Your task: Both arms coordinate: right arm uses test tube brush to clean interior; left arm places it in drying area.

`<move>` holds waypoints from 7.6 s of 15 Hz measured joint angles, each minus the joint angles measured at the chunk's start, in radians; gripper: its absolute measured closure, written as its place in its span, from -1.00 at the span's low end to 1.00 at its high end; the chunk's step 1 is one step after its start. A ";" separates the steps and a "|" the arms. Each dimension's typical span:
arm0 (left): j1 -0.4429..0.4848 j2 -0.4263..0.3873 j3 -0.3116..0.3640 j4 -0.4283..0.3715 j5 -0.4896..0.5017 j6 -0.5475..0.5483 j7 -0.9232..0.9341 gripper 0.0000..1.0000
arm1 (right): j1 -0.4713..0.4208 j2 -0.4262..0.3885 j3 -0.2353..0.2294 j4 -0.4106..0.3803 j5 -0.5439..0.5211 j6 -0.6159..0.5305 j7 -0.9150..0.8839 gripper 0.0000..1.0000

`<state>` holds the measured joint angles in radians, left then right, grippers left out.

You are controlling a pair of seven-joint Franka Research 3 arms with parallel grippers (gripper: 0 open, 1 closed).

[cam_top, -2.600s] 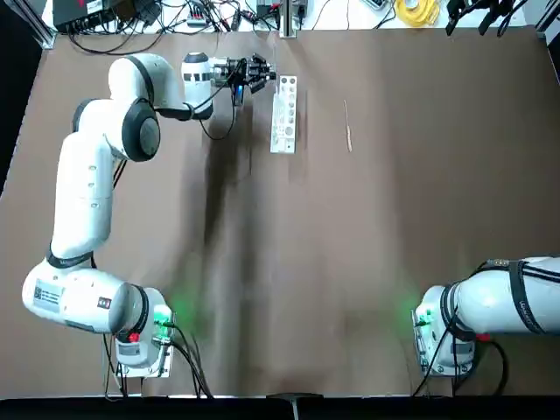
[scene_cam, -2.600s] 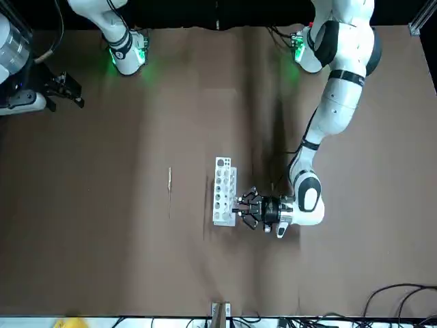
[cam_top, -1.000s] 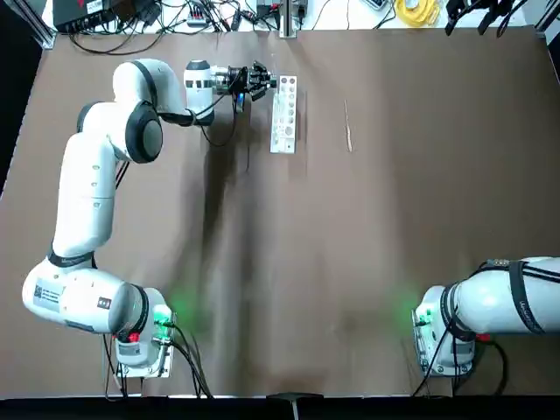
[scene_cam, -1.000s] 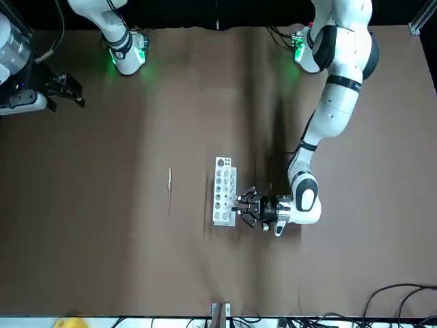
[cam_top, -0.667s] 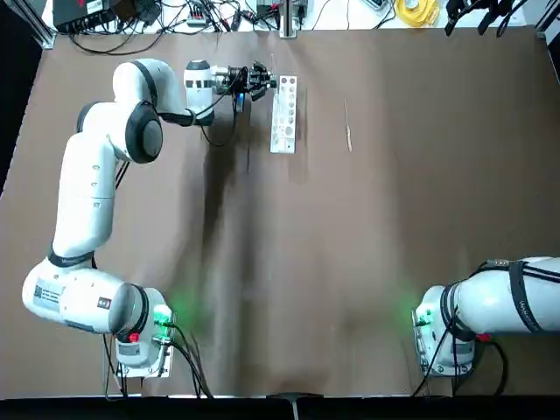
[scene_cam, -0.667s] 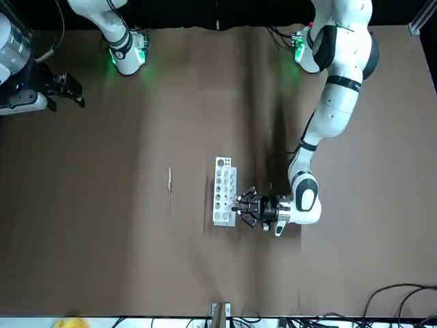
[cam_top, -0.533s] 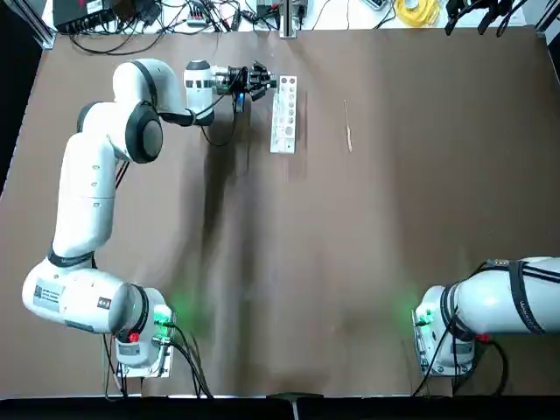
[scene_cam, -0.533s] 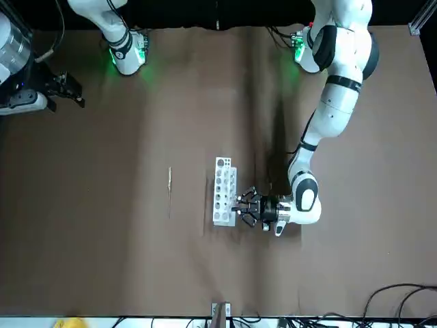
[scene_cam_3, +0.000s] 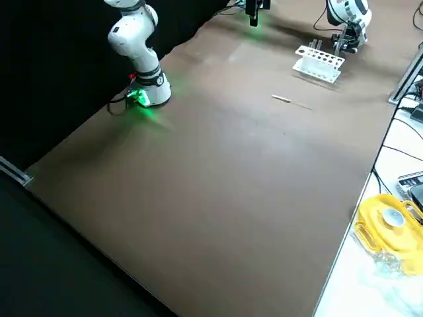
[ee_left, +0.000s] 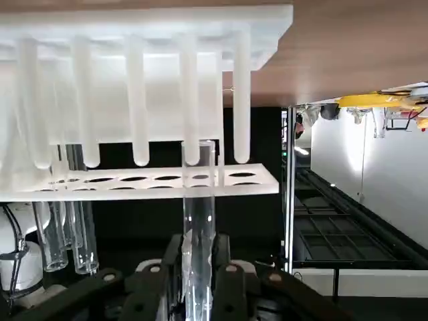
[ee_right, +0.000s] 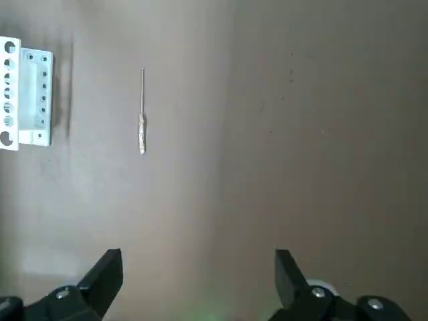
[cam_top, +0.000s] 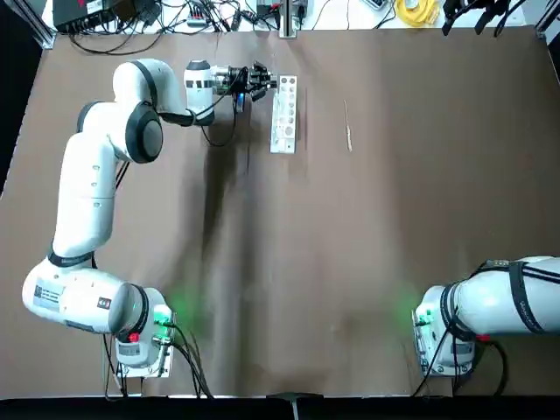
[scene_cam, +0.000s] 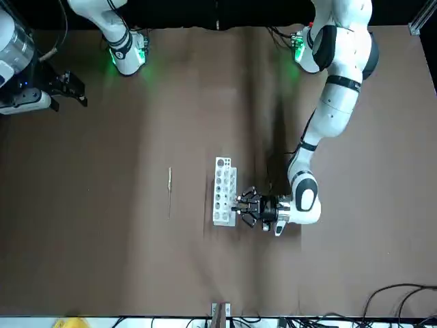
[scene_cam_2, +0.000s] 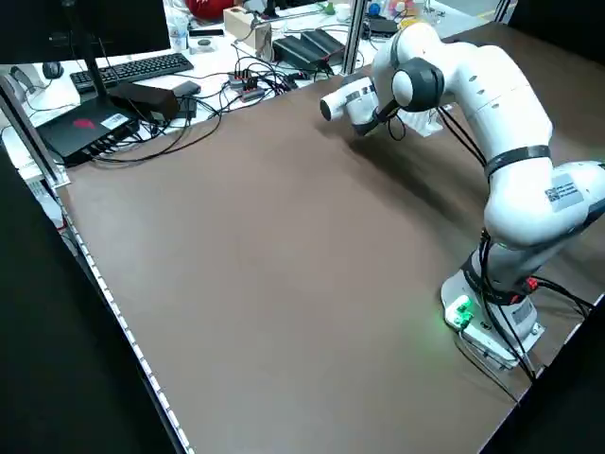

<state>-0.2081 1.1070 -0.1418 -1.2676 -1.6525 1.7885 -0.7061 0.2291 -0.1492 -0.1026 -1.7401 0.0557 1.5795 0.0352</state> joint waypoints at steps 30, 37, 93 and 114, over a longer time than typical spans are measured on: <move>0.006 -0.020 -0.008 0.024 -0.020 0.021 0.007 0.54 | 0.010 0.000 0.000 0.000 0.000 0.001 0.000 -1.00; 0.003 -0.019 -0.008 0.027 -0.083 0.071 0.048 0.54 | 0.013 0.000 0.000 0.000 0.000 0.001 0.000 -1.00; -0.015 0.015 0.002 0.034 -0.101 0.054 0.099 0.53 | 0.021 0.000 -0.006 0.003 0.000 0.002 0.000 -1.00; -0.014 0.058 0.003 0.036 -0.101 0.053 0.170 0.53 | 0.021 0.000 -0.008 0.003 0.000 0.002 0.000 -1.00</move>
<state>-0.2220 1.1649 -0.1383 -1.2314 -1.7531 1.8420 -0.5358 0.2501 -0.1494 -0.1102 -1.7370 0.0553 1.5814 0.0354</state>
